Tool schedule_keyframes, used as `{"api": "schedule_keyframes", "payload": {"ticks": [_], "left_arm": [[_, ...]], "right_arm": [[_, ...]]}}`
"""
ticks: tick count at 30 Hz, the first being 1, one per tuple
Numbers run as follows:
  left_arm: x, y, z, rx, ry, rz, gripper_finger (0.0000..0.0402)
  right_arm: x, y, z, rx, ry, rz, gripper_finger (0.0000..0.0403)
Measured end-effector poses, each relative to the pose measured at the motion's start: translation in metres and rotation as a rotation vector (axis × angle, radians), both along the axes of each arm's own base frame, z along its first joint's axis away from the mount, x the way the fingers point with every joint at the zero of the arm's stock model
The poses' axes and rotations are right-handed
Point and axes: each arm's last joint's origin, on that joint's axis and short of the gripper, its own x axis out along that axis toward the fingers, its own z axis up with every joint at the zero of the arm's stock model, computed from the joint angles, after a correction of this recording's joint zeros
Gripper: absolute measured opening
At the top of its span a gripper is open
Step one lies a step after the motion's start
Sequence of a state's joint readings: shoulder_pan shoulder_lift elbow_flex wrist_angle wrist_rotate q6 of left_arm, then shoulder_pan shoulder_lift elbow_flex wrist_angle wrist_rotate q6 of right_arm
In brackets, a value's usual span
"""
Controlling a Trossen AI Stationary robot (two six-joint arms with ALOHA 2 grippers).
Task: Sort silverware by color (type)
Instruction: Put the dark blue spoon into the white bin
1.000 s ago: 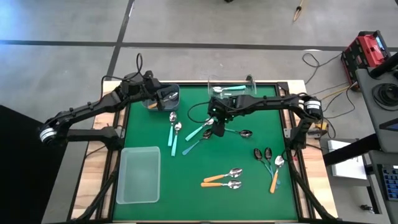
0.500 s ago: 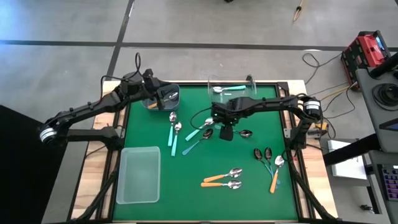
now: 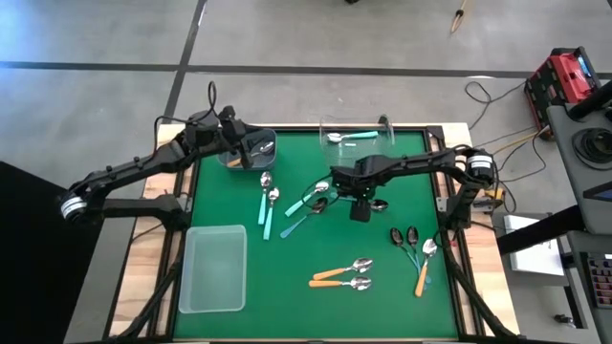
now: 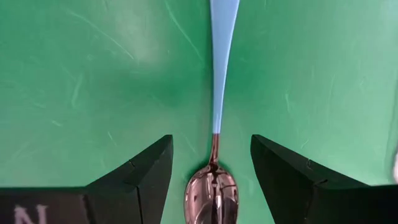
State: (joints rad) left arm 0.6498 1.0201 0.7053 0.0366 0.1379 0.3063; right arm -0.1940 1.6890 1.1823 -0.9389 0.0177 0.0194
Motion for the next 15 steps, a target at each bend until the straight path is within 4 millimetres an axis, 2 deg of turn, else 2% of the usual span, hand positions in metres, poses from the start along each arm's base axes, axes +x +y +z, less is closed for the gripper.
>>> {"api": "schedule_keyframes", "payload": {"ticks": [10, 15], "left_arm": [[0.001, 0.000, -0.002, -0.024, -0.002, 0.005, 0.0111], [0.001, 0.000, -0.002, -0.030, -0.006, 0.007, 0.0111]], "right_arm": [[-0.007, 0.001, -0.031, -0.011, -0.071, -0.036, 0.0208], [-0.012, 0.002, -0.039, -0.012, -0.085, -0.061, 0.0207]]}}
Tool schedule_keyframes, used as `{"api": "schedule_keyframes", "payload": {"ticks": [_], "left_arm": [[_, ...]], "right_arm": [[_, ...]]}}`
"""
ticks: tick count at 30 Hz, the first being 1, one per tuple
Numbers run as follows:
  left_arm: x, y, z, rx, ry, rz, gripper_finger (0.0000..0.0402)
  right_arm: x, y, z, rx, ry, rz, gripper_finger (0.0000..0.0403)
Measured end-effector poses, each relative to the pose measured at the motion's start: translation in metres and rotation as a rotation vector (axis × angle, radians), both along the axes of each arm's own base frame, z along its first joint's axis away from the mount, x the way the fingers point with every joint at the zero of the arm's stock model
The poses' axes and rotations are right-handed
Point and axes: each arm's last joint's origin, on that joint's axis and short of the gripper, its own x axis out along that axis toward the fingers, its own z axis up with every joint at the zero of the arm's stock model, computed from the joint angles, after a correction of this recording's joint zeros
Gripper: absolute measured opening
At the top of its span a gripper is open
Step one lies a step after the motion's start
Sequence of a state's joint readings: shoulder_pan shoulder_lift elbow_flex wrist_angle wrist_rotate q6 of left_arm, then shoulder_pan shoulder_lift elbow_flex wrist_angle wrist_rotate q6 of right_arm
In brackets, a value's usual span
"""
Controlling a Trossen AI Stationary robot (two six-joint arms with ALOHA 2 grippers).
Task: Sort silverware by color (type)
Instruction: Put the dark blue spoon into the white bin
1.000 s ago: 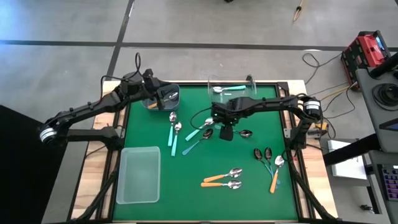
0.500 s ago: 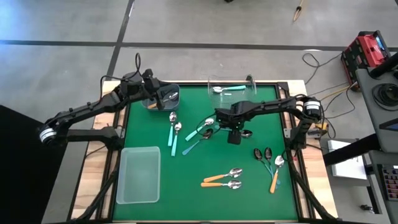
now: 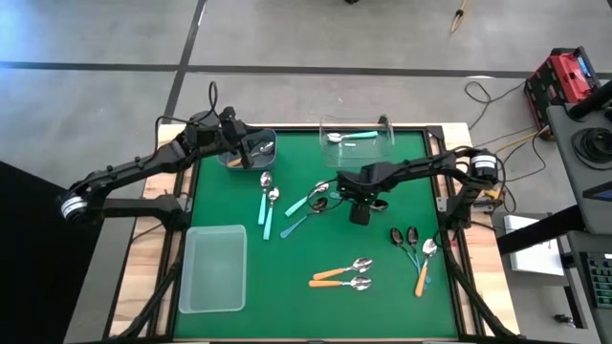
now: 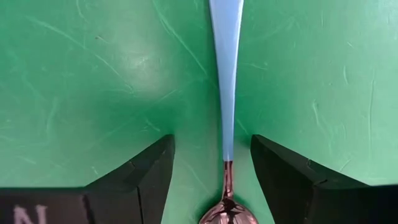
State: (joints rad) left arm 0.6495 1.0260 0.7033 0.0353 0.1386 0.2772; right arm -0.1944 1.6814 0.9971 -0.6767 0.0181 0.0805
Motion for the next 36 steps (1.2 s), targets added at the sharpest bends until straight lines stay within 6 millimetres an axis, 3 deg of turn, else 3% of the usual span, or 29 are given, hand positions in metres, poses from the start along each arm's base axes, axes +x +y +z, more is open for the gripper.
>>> {"api": "schedule_keyframes", "payload": {"ticks": [6, 22, 28, 36], "left_arm": [[0.000, 0.000, 0.000, -0.005, -0.005, 0.001, 0.0111], [0.000, 0.000, 0.000, -0.014, -0.010, 0.003, 0.0111], [0.000, 0.000, 0.000, -0.021, -0.014, 0.004, 0.0111], [0.000, 0.000, 0.000, -0.042, -0.023, 0.009, 0.0111]], "right_arm": [[0.000, 0.000, -0.002, 0.000, -0.007, 0.001, 0.0176], [0.003, 0.000, -0.002, -0.013, -0.035, 0.002, 0.0017], [0.003, -0.001, 0.008, -0.027, -0.063, 0.000, 0.0012], [0.001, -0.001, 0.037, -0.047, -0.150, -0.002, 0.0011]]}}
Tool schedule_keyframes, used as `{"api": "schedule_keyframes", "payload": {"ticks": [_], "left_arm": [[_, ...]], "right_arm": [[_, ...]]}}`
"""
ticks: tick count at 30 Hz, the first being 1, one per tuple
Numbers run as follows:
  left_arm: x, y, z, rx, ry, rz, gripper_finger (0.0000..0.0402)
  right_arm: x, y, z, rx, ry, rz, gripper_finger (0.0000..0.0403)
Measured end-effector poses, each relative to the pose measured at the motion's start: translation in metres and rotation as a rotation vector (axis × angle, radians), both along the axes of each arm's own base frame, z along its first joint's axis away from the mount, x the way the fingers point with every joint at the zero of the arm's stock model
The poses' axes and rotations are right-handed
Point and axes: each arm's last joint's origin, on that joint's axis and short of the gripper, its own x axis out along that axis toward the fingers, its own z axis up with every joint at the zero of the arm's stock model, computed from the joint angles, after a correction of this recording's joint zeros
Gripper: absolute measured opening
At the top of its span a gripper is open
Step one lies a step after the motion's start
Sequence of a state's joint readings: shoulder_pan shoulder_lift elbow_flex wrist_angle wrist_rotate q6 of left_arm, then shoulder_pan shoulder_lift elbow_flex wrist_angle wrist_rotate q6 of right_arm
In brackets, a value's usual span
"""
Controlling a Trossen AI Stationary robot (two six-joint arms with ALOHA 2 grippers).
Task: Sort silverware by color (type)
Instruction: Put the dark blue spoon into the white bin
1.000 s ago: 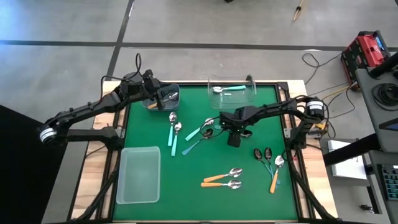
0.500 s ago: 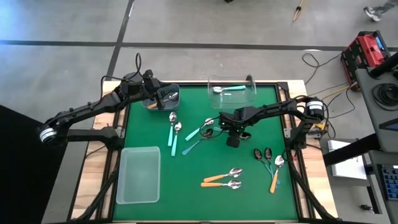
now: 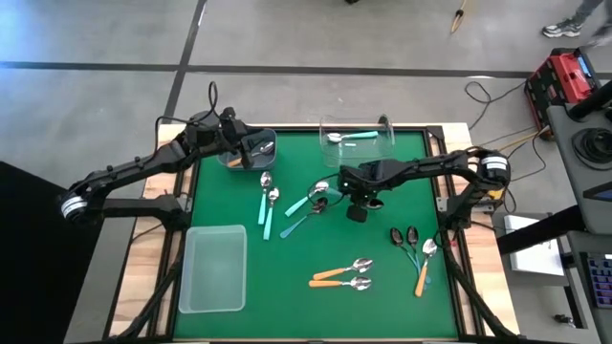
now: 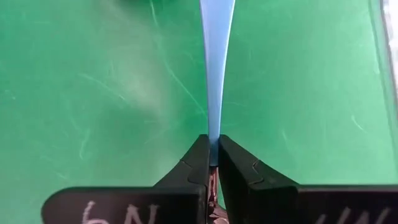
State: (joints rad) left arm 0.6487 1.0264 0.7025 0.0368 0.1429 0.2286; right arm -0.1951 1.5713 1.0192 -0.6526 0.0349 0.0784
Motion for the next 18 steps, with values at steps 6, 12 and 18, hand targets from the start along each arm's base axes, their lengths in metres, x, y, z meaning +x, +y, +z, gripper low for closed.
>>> {"api": "schedule_keyframes", "payload": {"ticks": [6, 12, 18], "left_arm": [[0.000, -0.001, -0.001, -0.031, -0.013, -0.022, 0.0111], [0.005, -0.008, 0.000, -0.117, -0.066, -0.121, 0.0111], [0.017, -0.025, 0.003, -0.138, -0.109, -0.204, 0.0111]], "right_arm": [[-0.002, -0.001, 0.027, -0.058, -0.085, 0.000, 0.0010], [0.006, -0.003, 0.056, -0.140, -0.251, 0.041, 0.0011], [0.021, -0.002, 0.066, -0.246, -0.406, 0.159, 0.0011]]}}
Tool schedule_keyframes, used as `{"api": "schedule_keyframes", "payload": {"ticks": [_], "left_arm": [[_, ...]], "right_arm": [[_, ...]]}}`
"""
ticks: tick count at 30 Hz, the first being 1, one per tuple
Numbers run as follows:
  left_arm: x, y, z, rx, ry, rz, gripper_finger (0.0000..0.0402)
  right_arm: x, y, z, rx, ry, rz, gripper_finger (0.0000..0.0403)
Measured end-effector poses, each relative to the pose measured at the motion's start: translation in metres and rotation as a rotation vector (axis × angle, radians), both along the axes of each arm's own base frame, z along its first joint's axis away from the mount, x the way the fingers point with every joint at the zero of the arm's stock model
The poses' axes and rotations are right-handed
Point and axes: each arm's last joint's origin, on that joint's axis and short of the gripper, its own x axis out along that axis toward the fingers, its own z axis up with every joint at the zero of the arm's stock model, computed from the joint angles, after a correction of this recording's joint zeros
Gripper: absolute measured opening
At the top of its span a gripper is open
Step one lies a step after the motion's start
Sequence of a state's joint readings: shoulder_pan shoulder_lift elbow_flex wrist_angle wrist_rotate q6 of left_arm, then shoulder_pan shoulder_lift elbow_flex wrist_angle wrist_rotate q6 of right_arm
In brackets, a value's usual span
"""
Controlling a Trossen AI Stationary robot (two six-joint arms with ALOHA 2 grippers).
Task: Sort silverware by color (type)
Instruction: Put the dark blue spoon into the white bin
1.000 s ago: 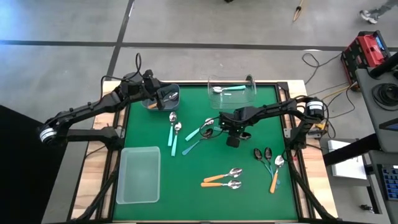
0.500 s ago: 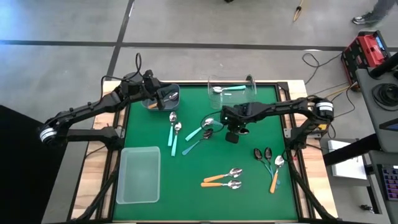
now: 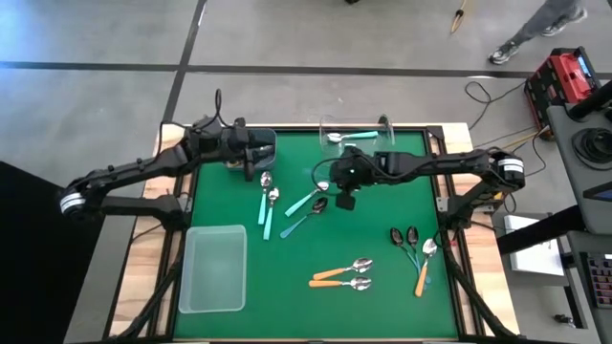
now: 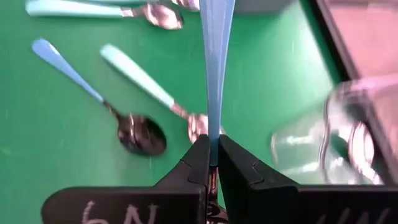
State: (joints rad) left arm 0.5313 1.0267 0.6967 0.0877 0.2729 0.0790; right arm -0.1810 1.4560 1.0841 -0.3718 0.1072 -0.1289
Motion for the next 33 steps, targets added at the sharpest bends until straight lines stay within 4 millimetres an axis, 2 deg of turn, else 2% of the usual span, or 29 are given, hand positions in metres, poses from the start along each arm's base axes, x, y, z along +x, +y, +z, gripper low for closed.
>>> {"api": "schedule_keyframes", "payload": {"ticks": [8, 15, 19, 27, 33], "left_arm": [[0.012, -0.023, 0.002, -0.040, -0.033, -0.101, 0.0111], [0.020, -0.022, -0.004, -0.118, -0.037, -0.083, 0.0118], [0.029, -0.019, -0.008, -0.114, -0.046, -0.084, 0.0146], [0.053, -0.010, -0.019, -0.121, -0.111, -0.104, 0.0235], [0.071, -0.008, -0.038, -0.192, -0.104, -0.110, 0.0249]], "right_arm": [[0.016, 0.005, 0.001, -0.162, -0.069, 0.108, 0.0012], [0.020, 0.014, 0.004, -0.336, -0.050, 0.150, 0.0012], [0.020, 0.013, 0.004, -0.386, -0.034, 0.147, 0.0012], [0.020, 0.012, 0.005, -0.526, 0.029, 0.231, 0.0012], [0.019, 0.011, 0.005, -0.587, 0.073, 0.239, 0.0012]]}}
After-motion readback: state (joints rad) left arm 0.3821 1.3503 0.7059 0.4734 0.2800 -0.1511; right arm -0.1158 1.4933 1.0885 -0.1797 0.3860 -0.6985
